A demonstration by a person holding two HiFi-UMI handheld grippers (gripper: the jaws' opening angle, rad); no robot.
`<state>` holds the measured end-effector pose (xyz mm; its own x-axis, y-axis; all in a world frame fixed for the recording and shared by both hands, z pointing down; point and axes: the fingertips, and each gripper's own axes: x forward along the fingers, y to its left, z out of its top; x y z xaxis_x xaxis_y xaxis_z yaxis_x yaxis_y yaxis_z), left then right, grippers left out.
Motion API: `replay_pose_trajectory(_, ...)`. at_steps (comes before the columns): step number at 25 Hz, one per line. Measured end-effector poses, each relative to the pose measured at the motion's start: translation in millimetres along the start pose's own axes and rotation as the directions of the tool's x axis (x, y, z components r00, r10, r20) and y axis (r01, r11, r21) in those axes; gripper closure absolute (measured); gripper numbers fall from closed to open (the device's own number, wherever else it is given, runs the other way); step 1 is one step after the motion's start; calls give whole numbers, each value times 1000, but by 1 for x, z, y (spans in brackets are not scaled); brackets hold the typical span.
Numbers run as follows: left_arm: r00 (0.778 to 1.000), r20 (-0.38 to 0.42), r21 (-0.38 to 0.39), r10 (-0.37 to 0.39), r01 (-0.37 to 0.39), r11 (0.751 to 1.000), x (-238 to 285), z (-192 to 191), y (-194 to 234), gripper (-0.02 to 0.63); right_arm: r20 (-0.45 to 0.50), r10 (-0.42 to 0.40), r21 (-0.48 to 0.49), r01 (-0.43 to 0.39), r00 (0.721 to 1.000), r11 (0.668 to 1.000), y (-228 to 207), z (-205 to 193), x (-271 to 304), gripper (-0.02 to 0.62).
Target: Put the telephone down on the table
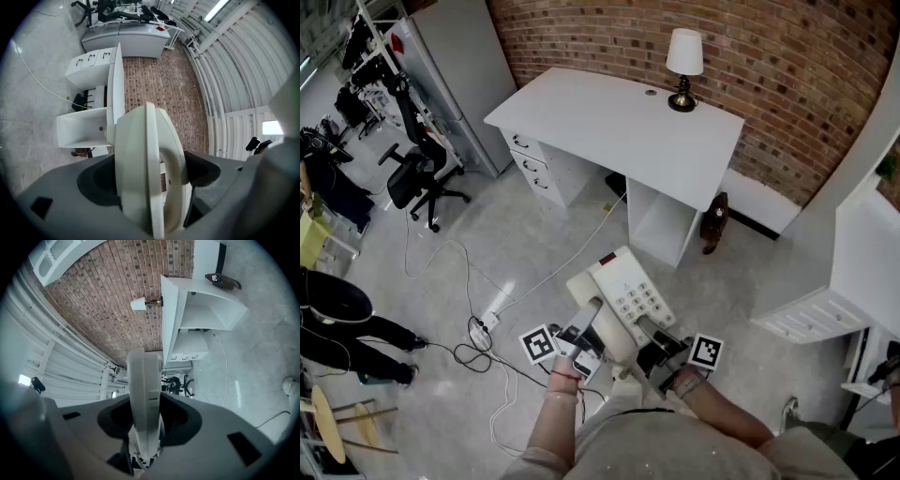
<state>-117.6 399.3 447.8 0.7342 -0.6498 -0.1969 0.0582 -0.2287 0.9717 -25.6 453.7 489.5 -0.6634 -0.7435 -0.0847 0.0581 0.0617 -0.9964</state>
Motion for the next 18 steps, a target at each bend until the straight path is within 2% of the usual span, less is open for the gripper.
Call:
replay_pose_trajectory(8, 999, -28, -19, 21, -21, 1000, 27, 48, 24, 183, 22, -16, 5, 16, 1000, 1000, -12, 28, 48, 453)
replay_pose_trajectory(18, 998, -68, -42, 10, -13, 999, 65, 87, 51, 183, 74, -43, -14, 45, 996, 999, -30, 65, 86, 454)
